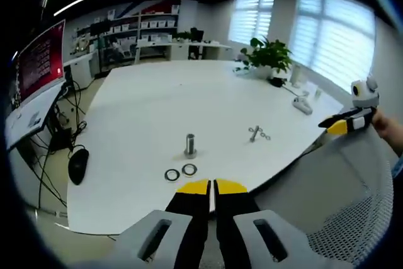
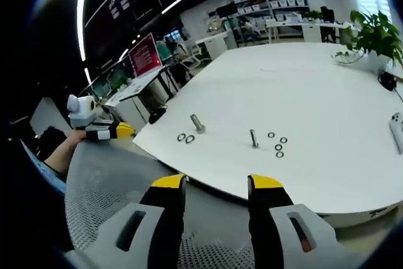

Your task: Place the washer onto the threaded stud by aligning its center hole with the stud, sliding it down to the base, and recovering from edge contact or off-axis alignment until the washer reaches the visible bottom stop.

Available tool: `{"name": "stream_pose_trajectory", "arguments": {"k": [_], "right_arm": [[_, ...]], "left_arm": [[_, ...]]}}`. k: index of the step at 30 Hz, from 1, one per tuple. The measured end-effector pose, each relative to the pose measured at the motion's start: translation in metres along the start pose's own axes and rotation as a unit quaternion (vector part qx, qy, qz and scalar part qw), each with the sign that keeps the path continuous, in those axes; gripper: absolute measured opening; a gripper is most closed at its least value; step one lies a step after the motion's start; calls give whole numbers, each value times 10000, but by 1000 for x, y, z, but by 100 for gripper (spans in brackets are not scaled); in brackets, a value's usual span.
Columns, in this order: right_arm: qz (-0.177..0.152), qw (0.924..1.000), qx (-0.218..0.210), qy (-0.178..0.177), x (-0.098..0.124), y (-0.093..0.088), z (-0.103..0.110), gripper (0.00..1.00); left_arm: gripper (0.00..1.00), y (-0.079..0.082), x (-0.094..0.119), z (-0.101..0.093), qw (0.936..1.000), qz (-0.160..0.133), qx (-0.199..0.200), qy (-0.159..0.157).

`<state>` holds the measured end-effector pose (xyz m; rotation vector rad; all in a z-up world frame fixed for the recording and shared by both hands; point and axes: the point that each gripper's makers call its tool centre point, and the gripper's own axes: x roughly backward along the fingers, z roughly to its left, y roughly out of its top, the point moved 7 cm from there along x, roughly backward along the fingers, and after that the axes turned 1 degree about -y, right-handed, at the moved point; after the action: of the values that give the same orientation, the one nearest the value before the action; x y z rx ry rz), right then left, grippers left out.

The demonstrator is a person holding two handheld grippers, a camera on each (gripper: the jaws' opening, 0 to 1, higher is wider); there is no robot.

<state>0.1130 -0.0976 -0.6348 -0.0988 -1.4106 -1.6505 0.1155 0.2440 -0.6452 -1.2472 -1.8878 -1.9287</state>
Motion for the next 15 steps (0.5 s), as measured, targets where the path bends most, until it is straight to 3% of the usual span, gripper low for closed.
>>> {"name": "stream_pose_trajectory", "arguments": {"k": [9,15], "right_arm": [[-5,10000,-54,68,0,0,0,41],[44,9998,151,105,0,1,1,41]], "left_arm": [[0,-1,-1,0,10000,40,22,-10],[0,-1,-1,-1,10000,33,34,-15]]}}
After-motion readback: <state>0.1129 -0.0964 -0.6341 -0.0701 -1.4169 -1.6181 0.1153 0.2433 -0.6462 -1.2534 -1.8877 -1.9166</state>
